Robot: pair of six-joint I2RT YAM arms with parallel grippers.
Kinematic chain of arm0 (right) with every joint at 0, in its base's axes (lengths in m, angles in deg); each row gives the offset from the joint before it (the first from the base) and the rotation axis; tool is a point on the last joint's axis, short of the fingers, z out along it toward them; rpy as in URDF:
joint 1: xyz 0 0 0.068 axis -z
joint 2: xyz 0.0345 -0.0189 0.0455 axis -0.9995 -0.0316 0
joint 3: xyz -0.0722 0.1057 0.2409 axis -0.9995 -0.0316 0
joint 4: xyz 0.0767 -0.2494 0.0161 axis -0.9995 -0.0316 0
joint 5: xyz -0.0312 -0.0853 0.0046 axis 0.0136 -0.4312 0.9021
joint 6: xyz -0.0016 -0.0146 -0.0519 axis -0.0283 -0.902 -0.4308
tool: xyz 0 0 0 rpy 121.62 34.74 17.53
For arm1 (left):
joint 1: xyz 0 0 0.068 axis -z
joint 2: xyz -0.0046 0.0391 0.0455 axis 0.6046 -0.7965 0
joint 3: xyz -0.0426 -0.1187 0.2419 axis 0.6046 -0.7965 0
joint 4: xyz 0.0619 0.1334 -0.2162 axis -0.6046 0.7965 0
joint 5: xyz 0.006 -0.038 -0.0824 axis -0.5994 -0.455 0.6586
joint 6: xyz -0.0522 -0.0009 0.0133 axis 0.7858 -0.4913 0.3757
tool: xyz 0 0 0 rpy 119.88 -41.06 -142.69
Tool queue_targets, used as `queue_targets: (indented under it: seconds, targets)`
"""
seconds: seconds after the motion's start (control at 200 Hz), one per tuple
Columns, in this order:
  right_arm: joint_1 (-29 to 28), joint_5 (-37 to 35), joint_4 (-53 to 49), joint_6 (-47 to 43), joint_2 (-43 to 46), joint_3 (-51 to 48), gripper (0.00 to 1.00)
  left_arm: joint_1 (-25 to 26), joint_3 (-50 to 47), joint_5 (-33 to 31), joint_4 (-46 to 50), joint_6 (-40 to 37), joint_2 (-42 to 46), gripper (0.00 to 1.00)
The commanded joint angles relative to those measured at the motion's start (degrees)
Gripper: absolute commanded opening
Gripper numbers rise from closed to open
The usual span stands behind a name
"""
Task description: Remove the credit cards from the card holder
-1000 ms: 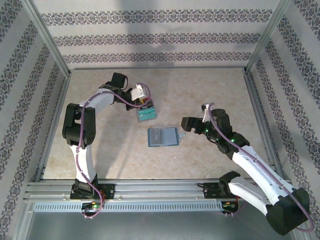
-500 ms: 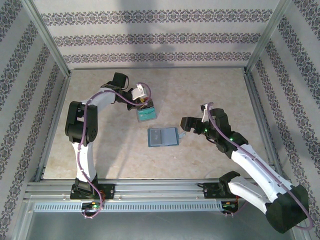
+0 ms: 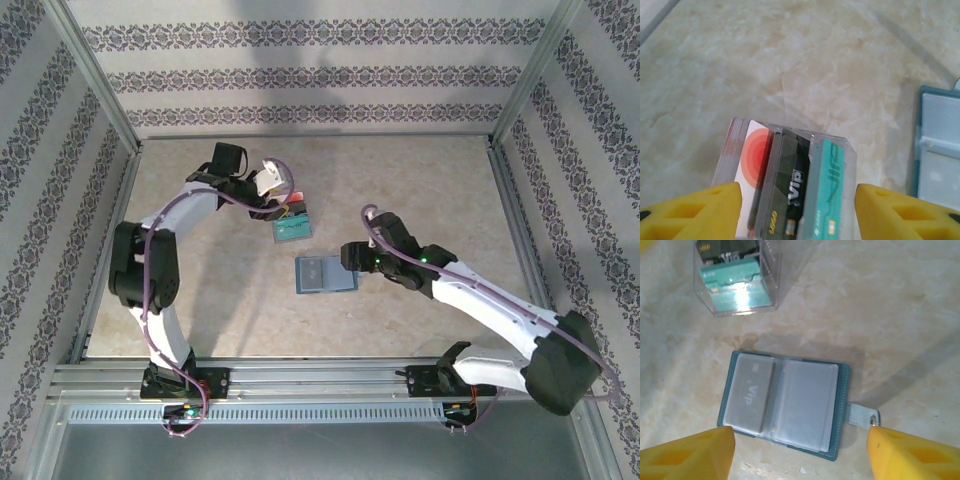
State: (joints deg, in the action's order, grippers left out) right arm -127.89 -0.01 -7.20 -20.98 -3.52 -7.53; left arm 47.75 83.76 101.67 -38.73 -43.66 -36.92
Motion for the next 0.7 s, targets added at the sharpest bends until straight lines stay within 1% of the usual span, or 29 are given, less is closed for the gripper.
queue_targets:
  seconds: [0.0, 0.085, 0.13, 0.16, 0.21, 0.305, 0.355, 0.475, 0.575, 0.695]
  targets:
    - [-2.6, -4.7, -4.0, 0.1, -4.2, 3.2, 0.67, 0.8, -6.6, -3.7, -9.7, 9.5, 6.8, 0.73]
    - [-4.7, -4.6, -4.3, -0.1, -8.3, 5.4, 0.64, 1.3, -12.8, -7.3, -16.0, 16.1, 12.3, 0.86]
    - [-5.6, -4.7, -4.7, -0.4, -10.7, 6.8, 0.63, 1.6, -16.1, -10.5, -20.0, 21.6, 15.2, 0.93]
    - [-6.3, -4.8, -5.0, -0.5, -12.3, 7.8, 0.62, 1.7, -18.3, -13.1, -22.8, 25.5, 17.1, 1.00]
    - [-7.1, -4.9, -5.3, -1.0, -15.0, 9.3, 0.62, 1.9, -22.4, -17.7, -26.7, 31.6, 20.0, 1.00]
    - [-8.5, -4.1, -6.5, -1.8, -20.1, 13.0, 0.60, 2.1, -29.1, -23.1, -31.6, 40.3, 25.1, 1.00]
    - [-9.3, -4.1, -6.8, -2.2, -22.7, 14.9, 0.60, 2.0, -32.0, -25.9, -32.7, 44.4, 27.0, 1.00]
    - [-11.2, -3.7, -8.3, -3.3, -29.9, 20.1, 0.59, 2.1, -35.5, -31.8, -29.2, 49.0, 29.7, 1.00]
    - [-12.5, -4.2, -10.4, -3.9, -35.5, 24.5, 0.58, 2.0, -38.4, -33.9, -28.1, 50.5, 31.7, 1.00]
    - [-13.1, -5.3, -12.1, -3.7, -39.7, 27.4, 0.60, 2.0, -40.7, -34.5, -27.9, 51.7, 33.8, 1.00]
